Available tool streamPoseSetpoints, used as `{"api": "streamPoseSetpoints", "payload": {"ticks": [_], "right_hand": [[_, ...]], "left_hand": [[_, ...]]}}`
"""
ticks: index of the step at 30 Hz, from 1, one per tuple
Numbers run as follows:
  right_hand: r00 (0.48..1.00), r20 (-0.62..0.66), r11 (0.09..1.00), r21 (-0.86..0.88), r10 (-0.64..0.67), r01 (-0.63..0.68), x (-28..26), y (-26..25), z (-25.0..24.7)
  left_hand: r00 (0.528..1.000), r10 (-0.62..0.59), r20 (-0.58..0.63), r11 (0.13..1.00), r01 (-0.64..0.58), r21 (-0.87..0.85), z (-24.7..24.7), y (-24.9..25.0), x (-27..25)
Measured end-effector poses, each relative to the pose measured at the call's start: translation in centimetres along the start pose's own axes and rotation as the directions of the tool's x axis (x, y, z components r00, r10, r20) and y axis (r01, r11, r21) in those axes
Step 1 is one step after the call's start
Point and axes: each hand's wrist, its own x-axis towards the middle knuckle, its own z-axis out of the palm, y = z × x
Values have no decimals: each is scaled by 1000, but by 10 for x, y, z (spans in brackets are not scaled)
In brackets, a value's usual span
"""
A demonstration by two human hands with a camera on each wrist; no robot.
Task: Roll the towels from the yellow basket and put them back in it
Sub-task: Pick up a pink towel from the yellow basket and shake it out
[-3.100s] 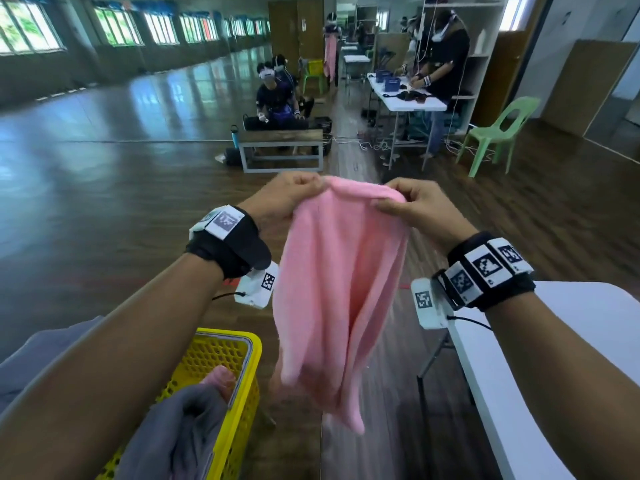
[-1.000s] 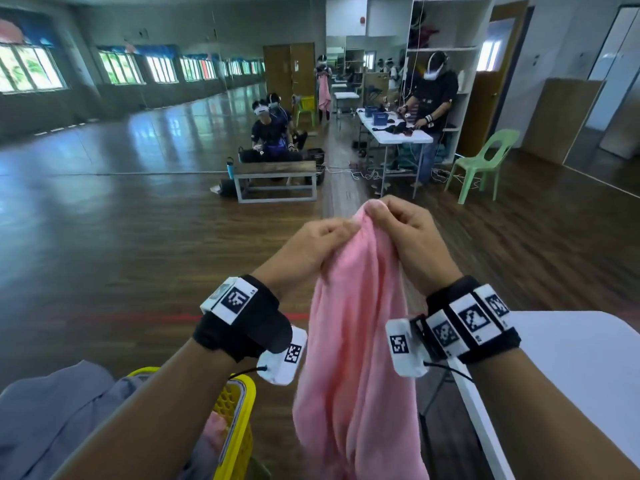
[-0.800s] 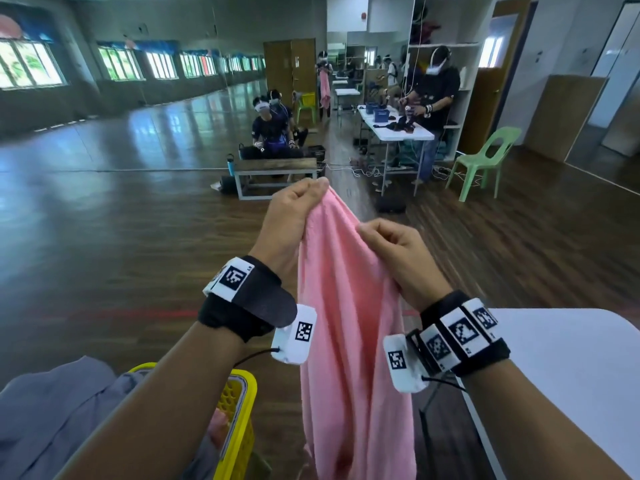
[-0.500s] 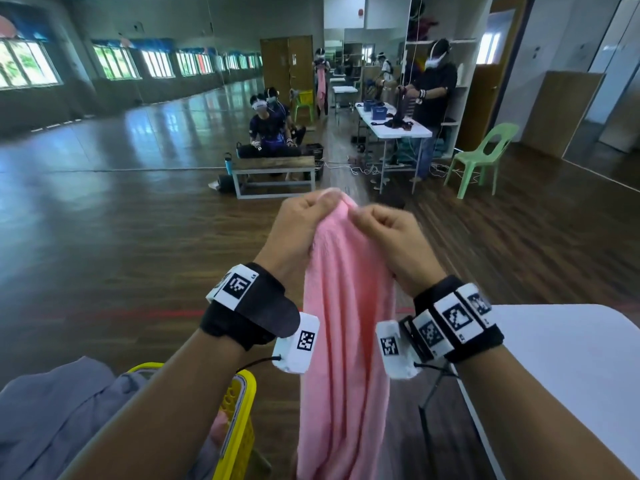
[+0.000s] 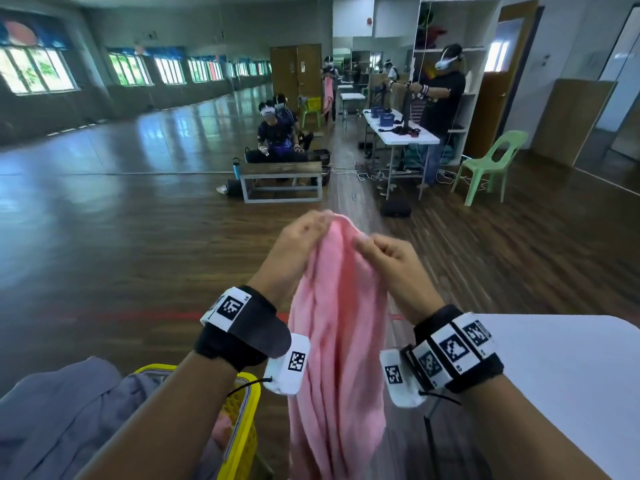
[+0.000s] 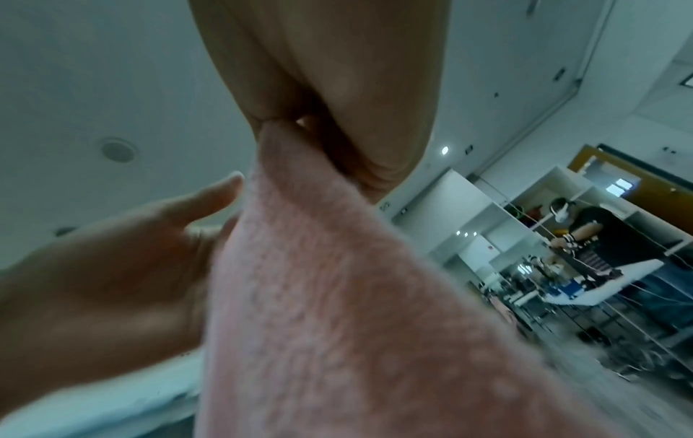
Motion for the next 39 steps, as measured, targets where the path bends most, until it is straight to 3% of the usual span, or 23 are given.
{"api": "streamPoseSetpoints", "payload": {"ticks": [2, 3, 5, 7, 9, 10, 12, 14, 16, 18, 19, 21, 23, 24, 26, 29, 31, 34, 36, 39], "right_hand": [[997, -72, 999, 16, -42, 43, 12, -12, -8], [995, -80, 998, 24, -59, 61, 17, -18, -10], [997, -25, 998, 17, -66, 67, 18, -19, -8], [998, 62, 1000, -10, -2, 3, 9, -6, -4], [997, 78, 1000, -4, 25, -24, 1, 2, -1], [999, 47, 1000, 8, 4, -4, 0, 1, -3], [997, -29, 997, 26, -69, 70, 5, -12, -8], [992, -45, 992, 26, -120, 121, 11, -24, -7], [996, -14, 996, 16, -84, 85, 7, -19, -2], [1000, 16, 999, 33, -1, 1, -4, -6, 1], [1000, 17, 999, 47, 14, -15, -10, 0, 2], [999, -40, 998, 63, -24, 26, -13, 0, 0], [990, -107, 993, 64, -95, 103, -8, -12, -3], [988, -108, 990, 68, -112, 120, -5, -16, -4], [994, -54, 994, 55, -95, 98, -6, -14, -2], [1000, 16, 1000, 24, 12, -13, -20, 3, 2], [1000, -23, 1000, 30, -6, 6, -21, 3, 1], [990, -88, 994, 21, -109, 111, -5, -14, -7], [993, -55, 994, -31, -106, 104, -2, -16, -5], [1000, -13, 1000, -22, -1, 1, -13, -2, 4]], "left_hand": [[971, -119, 208, 989, 98, 112, 7, -6, -11], [962, -136, 238, 985, 107, 133, 8, -6, -13], [988, -51, 145, 999, 51, 4, 4, -2, -10], [998, 21, -52, 989, -28, -146, -3, 4, -3], [995, 50, -89, 993, -59, -105, -3, 8, -2], [998, 56, -22, 998, -56, -27, 0, 5, -4], [984, -43, 171, 995, 26, 97, 8, 1, -11], [956, -111, 272, 993, 99, 58, 10, 2, -12], [982, -48, 184, 992, 68, -105, 6, 12, -8], [1000, 14, -13, 967, -17, -253, 1, 21, -2], [998, 20, -57, 959, -36, -280, 1, 22, -2], [998, -1, 62, 994, 8, -111, 4, 14, -6], [960, -101, 261, 984, 58, 170, 9, 4, -13], [948, -105, 302, 977, 42, 207, 10, 2, -15], [972, -20, 232, 997, 1, 81, 10, 7, -14], [997, 60, -49, 983, -68, -170, 5, 10, -9], [999, 31, -12, 995, -32, -94, 5, 0, -11], [966, -107, 235, 981, 65, 182, 13, -9, -21], [983, -53, 175, 997, 42, 67, 12, 0, -18], [998, 5, -69, 977, -19, -211, 3, 10, -11]]}}
